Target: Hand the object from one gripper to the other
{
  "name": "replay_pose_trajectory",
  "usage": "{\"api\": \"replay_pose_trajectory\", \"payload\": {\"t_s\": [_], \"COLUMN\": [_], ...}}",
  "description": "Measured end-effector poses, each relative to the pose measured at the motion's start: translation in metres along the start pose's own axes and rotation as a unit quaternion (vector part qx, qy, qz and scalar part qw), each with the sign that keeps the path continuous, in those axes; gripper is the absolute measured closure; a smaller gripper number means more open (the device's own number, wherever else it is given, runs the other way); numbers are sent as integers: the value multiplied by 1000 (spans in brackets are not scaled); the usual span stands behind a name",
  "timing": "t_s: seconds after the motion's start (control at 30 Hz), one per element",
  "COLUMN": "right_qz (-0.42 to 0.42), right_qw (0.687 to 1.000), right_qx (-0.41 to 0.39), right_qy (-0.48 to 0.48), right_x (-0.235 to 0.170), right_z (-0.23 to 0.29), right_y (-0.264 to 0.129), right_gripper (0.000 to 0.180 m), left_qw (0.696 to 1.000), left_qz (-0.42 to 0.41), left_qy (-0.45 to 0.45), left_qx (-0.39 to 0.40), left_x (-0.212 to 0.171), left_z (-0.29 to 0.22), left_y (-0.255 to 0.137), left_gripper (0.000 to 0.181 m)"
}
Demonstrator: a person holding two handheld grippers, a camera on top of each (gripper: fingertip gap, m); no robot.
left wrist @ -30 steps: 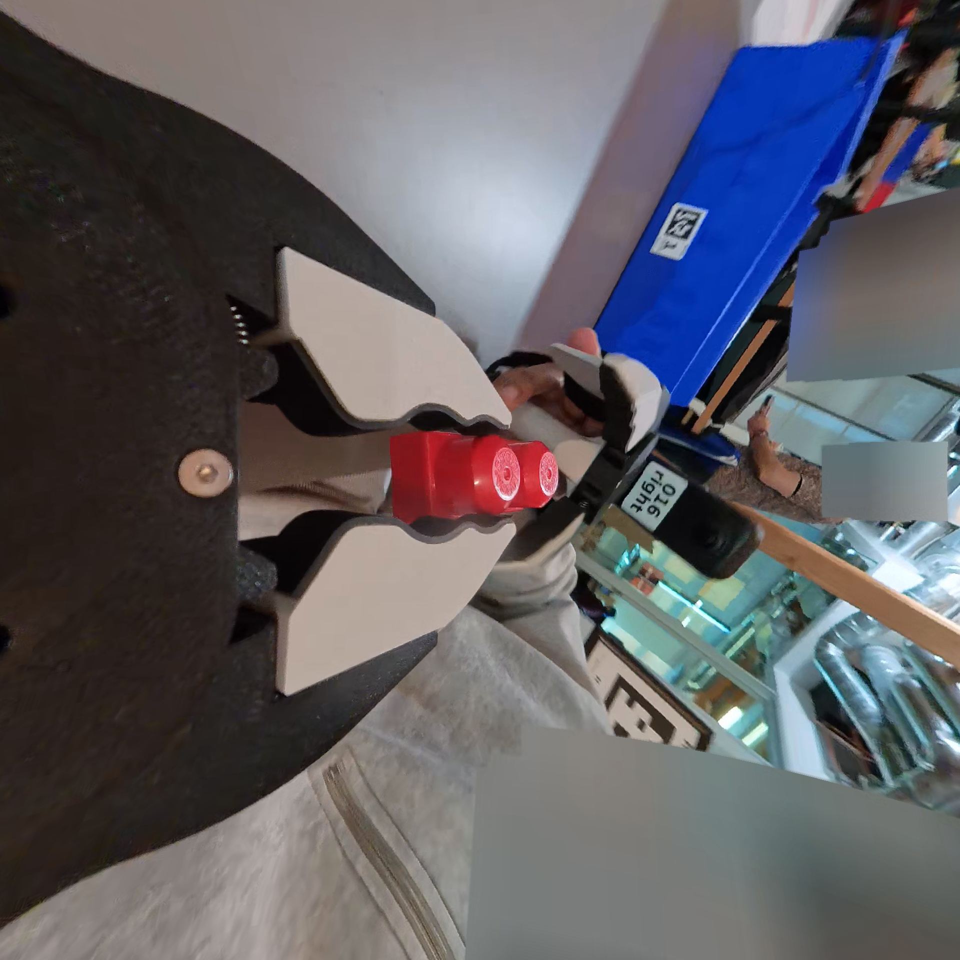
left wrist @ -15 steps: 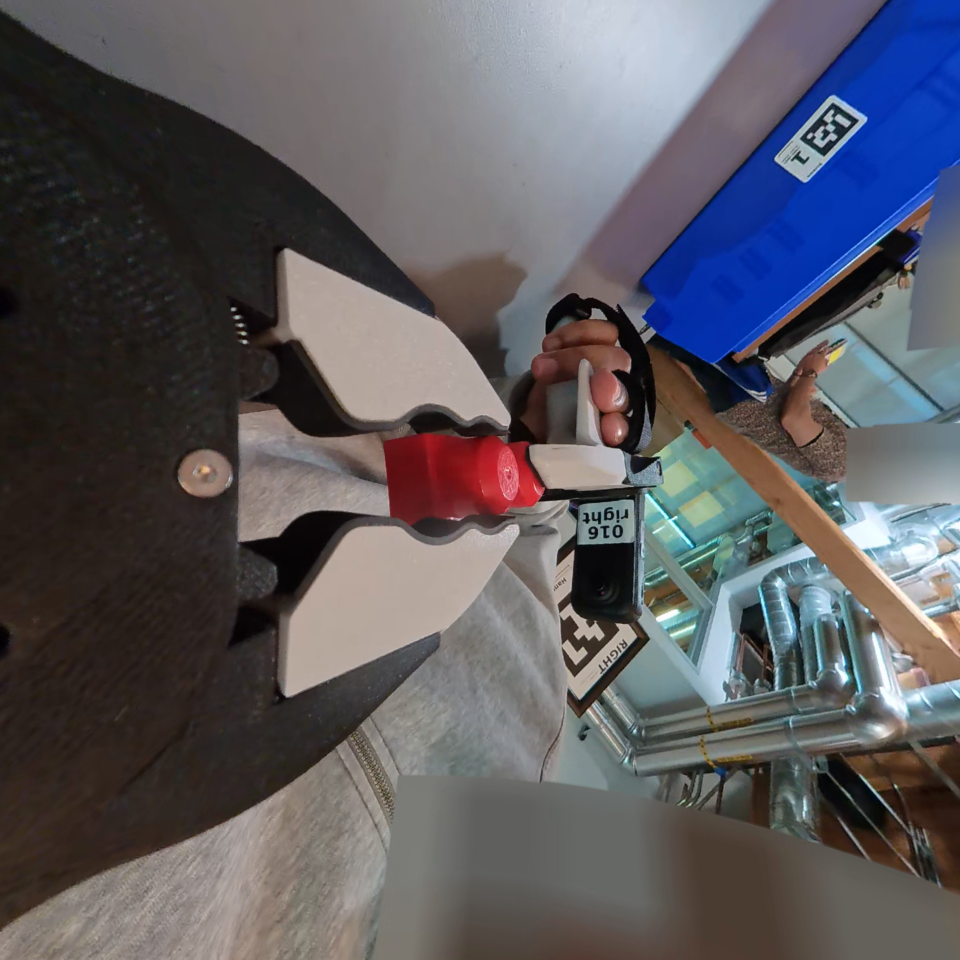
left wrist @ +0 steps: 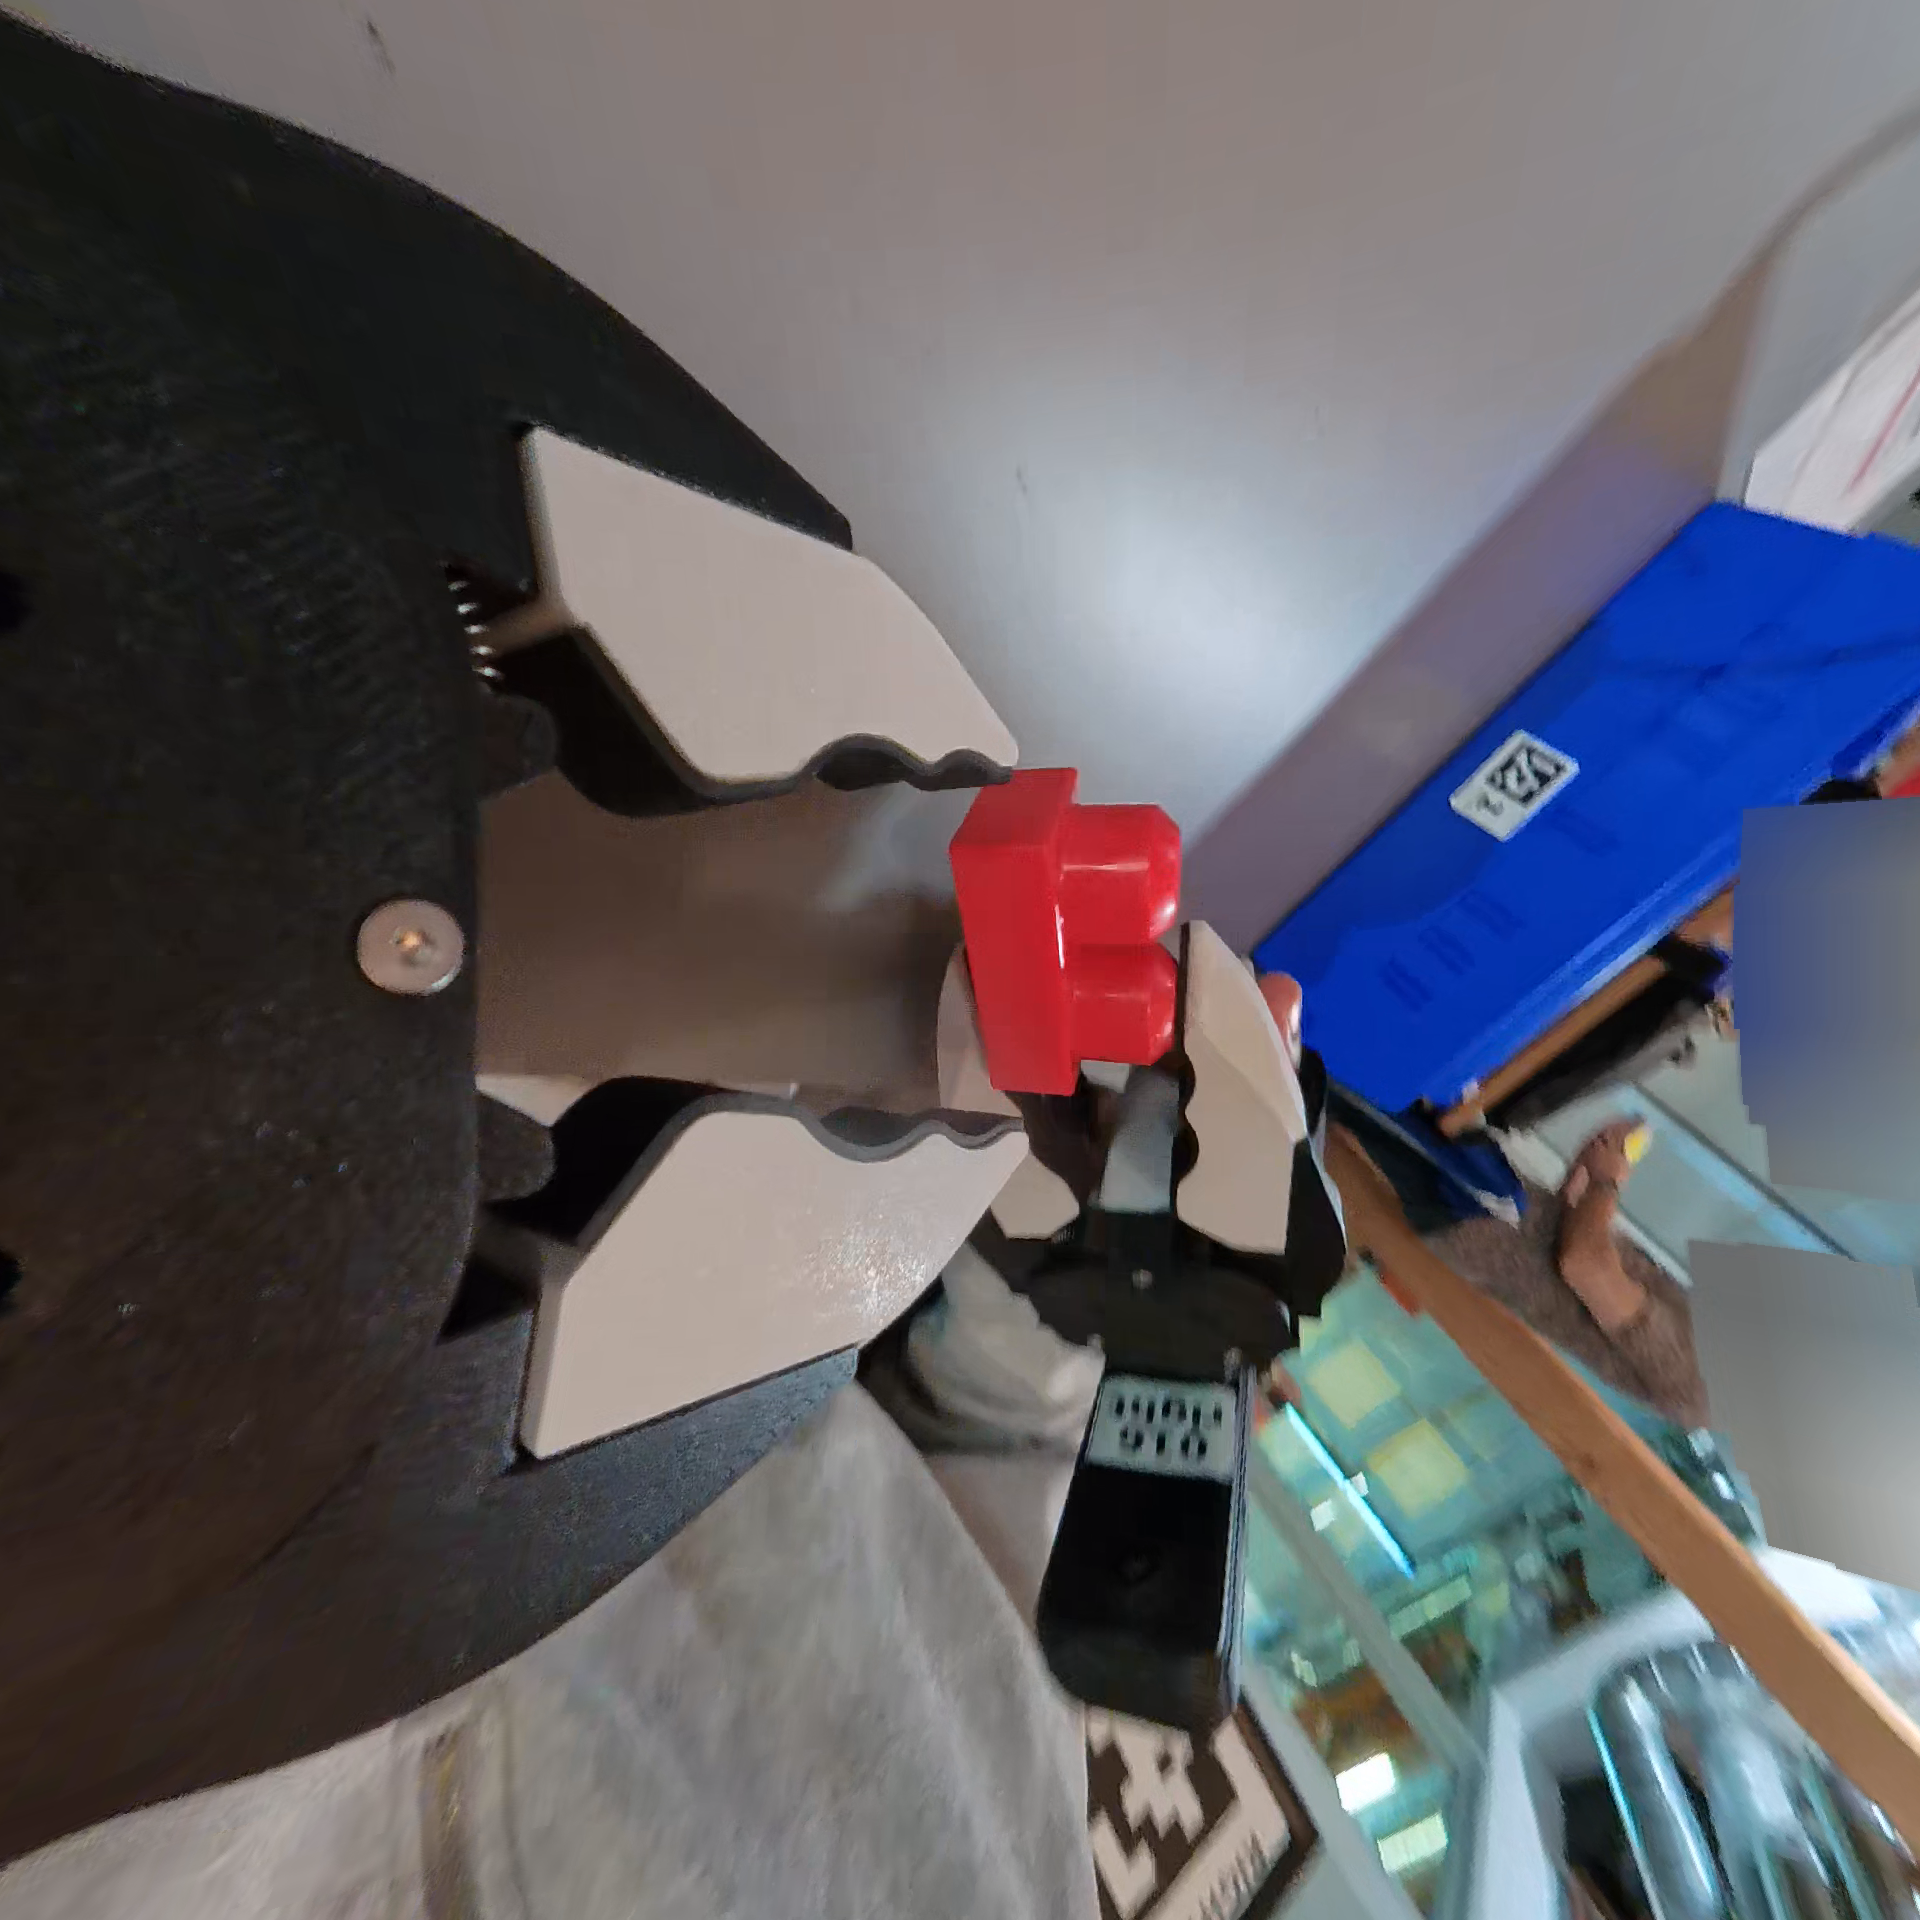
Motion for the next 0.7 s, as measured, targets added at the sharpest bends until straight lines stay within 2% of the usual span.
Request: {"api": "replay_pose_trajectory", "payload": {"t_s": [0.1,0.27,0.37,0.47,0.6,0.63,0.7], "right_qz": [72,125,128,123,105,95,75], "right_qw": [997,991,991,991,993,994,995], "right_qx": [-25,-38,-42,-42,-44,-45,-44], "right_qy": [-7,12,21,33,31,31,40], "right_x": [5,16,22,27,29,29,29], "right_z": [2,7,8,9,9,8,5], "right_y": [6,11,10,8,6,5,4], "right_gripper": [133,133,133,133,133,131,113], "left_qw": [996,985,984,986,990,991,994], "left_qz": [0,20,31,28,26,23,15], "left_qy": [40,114,114,108,97,92,80], "left_qx": [77,126,133,124,103,95,74], "left_x": [2,-3,-6,-5,-5,-5,-5], "left_z": [-2,-16,-17,-17,-17,-16,-17], "left_y": [7,19,21,20,19,18,17], "left_gripper": [105,91,94,109,109,109,109]}}
Point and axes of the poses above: each gripper's, where its closed fingertips meet, y out along the fingers, x out of its top, z = x × y across the jaws, the point moved 8 cm from there along -y, back along the fingers, and after that the axes turned 10 degrees about x, right-handed, at the moved point
